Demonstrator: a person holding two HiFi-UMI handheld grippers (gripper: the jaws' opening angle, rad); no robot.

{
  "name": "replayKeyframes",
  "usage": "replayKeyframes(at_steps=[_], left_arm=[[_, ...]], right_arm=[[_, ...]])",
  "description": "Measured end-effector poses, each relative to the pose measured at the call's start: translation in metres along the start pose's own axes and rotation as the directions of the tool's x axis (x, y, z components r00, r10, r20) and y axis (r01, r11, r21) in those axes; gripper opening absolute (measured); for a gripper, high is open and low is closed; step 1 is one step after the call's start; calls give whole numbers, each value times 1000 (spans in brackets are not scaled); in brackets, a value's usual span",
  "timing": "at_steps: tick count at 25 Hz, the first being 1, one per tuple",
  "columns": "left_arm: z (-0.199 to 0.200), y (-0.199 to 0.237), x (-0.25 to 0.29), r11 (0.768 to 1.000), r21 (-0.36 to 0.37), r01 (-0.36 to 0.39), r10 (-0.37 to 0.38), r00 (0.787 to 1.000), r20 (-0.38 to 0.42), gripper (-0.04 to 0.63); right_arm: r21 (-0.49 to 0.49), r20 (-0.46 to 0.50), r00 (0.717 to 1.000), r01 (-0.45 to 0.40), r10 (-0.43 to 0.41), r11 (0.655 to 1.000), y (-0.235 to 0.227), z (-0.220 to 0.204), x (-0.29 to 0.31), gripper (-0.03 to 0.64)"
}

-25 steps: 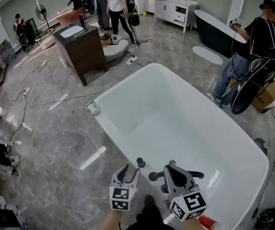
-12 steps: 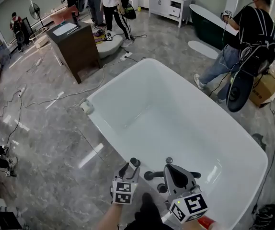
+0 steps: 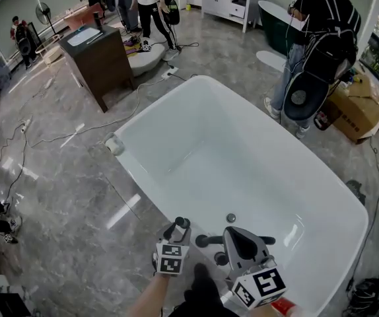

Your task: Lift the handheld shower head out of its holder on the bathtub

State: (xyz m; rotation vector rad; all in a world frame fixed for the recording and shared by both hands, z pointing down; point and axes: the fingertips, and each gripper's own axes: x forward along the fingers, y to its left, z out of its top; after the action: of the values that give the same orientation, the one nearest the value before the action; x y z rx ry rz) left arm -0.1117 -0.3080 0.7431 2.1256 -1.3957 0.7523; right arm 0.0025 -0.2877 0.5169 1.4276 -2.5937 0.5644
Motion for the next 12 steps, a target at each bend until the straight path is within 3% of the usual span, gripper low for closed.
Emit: replayKeyframes(at_steps=[12], left_arm=[[-3,16,33,1000,-25,1,-3,998,-61,206]], right_arm=[[2,-8,1000,5,-5,1000,0,5,14,5]])
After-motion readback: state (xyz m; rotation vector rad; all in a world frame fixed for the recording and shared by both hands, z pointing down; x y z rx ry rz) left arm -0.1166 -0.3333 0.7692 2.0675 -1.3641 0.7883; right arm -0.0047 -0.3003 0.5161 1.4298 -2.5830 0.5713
